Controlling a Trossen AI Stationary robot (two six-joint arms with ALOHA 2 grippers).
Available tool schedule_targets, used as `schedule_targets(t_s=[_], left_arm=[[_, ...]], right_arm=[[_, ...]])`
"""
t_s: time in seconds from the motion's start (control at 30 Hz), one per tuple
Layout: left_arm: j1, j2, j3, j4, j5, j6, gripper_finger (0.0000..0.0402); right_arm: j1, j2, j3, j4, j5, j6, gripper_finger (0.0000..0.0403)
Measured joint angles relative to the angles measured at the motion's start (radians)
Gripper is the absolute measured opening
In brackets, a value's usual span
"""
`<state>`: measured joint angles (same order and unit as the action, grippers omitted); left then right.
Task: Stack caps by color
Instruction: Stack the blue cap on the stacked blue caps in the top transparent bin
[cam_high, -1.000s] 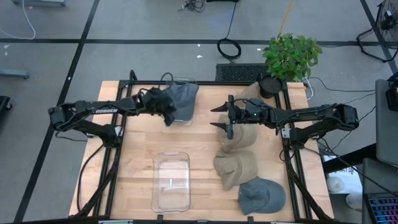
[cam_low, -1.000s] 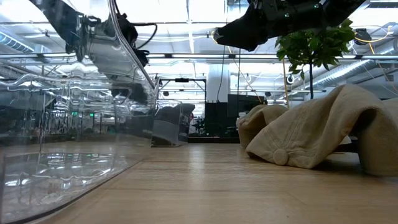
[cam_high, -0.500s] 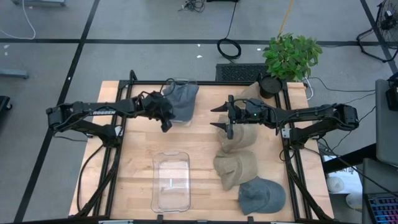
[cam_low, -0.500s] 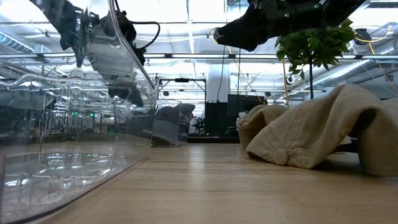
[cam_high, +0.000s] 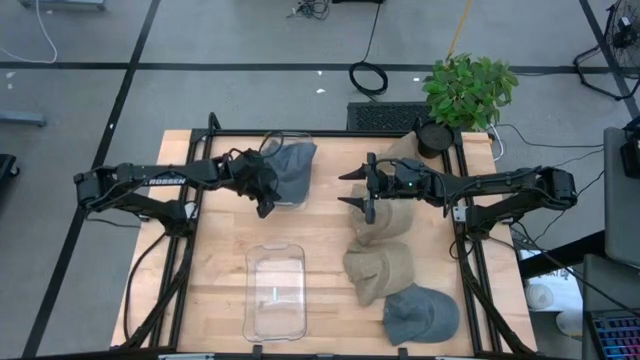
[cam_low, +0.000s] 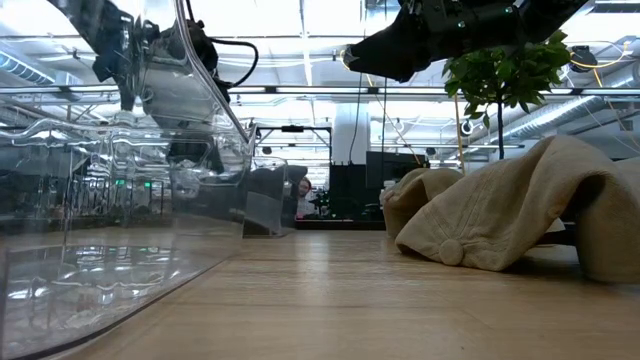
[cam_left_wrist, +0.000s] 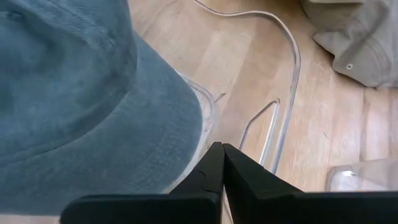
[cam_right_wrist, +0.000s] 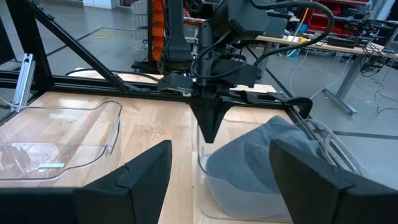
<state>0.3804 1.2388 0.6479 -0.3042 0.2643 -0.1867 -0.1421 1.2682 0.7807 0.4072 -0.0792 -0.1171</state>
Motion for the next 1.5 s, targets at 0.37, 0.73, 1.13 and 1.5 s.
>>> schedule_targets(t_s=[0.37,0.73,1.13,1.5], left_arm=[[-0.029,-0.006,0.0,-0.062,0.04,-0.045,0.0005],[-0.07,-0.043,-0.003,-0.103,0.077,-0.043,0.0005],[-0.035,-0.134,-0.005,-0.072,-0.033,0.022,0.0004],[-0.055,-0.385,-0.003,0.078,0.042,0.296,0.0004]], right_arm=[[0.0,0.0,0.0,-0.001,0.0,0.0,0.0256],[0.0,0.0,0.0,-0.001,0.0,-0.002,0.0256],[0.0,0.0,0.0,0.0,0.0,-0.003,0.0256],[0.005,-0.064,0.0,-0.05,0.0,-0.001,0.0256]])
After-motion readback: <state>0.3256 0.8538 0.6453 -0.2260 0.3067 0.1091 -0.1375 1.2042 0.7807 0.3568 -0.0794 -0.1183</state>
